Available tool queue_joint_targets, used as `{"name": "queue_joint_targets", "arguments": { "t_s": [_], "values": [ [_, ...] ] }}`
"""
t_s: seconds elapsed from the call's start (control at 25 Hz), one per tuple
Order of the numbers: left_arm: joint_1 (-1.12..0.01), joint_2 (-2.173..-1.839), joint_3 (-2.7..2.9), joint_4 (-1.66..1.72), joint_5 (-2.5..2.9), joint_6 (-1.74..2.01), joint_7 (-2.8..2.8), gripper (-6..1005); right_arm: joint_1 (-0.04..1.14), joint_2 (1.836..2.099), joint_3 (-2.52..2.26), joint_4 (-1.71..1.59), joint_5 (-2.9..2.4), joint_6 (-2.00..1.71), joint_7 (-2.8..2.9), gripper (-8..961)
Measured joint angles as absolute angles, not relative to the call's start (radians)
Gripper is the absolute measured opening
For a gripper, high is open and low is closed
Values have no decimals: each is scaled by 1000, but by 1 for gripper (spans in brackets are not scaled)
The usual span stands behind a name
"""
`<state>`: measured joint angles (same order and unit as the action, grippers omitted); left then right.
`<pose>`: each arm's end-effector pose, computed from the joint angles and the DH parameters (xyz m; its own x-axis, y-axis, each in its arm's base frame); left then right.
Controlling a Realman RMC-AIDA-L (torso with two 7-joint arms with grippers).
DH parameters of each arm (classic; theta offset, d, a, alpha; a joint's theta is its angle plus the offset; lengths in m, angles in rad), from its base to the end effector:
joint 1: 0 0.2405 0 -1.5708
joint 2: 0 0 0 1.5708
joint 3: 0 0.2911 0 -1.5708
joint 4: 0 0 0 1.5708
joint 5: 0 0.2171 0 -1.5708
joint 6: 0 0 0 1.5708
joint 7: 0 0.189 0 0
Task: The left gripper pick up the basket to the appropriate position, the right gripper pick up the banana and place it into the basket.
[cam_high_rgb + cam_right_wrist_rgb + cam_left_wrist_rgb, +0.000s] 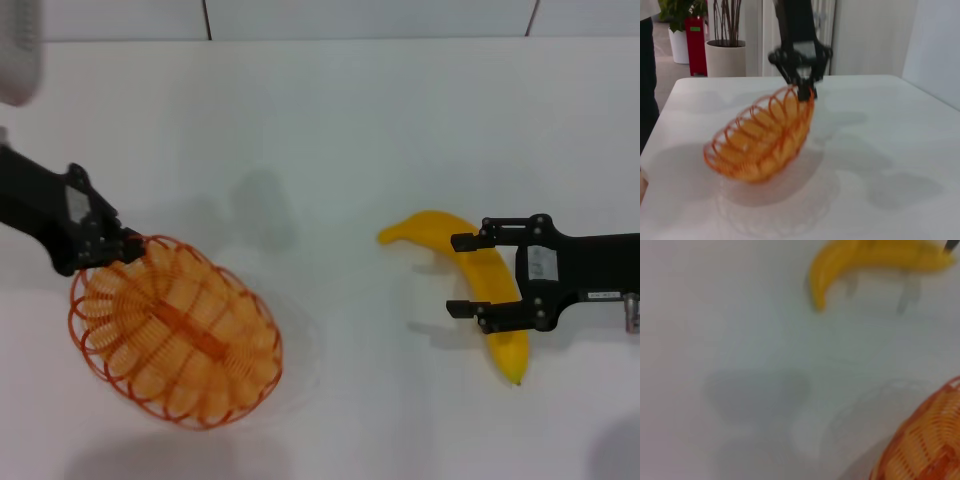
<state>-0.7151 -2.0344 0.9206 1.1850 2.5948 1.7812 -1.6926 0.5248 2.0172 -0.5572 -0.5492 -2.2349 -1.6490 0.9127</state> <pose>-0.2432 0.3991 0.0035 0.9464 0.1807 -0.2678 0.1375 -0.9754 -0.1723 0.3172 0.3332 -0.0516 0.9397 -0.0429 -0.3393 -0.1205 -0.9700 -0.2113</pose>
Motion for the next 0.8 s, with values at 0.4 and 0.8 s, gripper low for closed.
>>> {"name": "queue_joint_targets", "arguments": {
  "t_s": [0.4,0.8],
  "values": [
    [-638,-2041,848,1262,2462,1803,-1858,72,522,2017,-557,-549,-2233,-1649,913,745],
    [-733,-2043,902,1064,2429,1698,-2126,73,530,2019,-557,-549,-2229,-1649,913,743]
  ]
}}
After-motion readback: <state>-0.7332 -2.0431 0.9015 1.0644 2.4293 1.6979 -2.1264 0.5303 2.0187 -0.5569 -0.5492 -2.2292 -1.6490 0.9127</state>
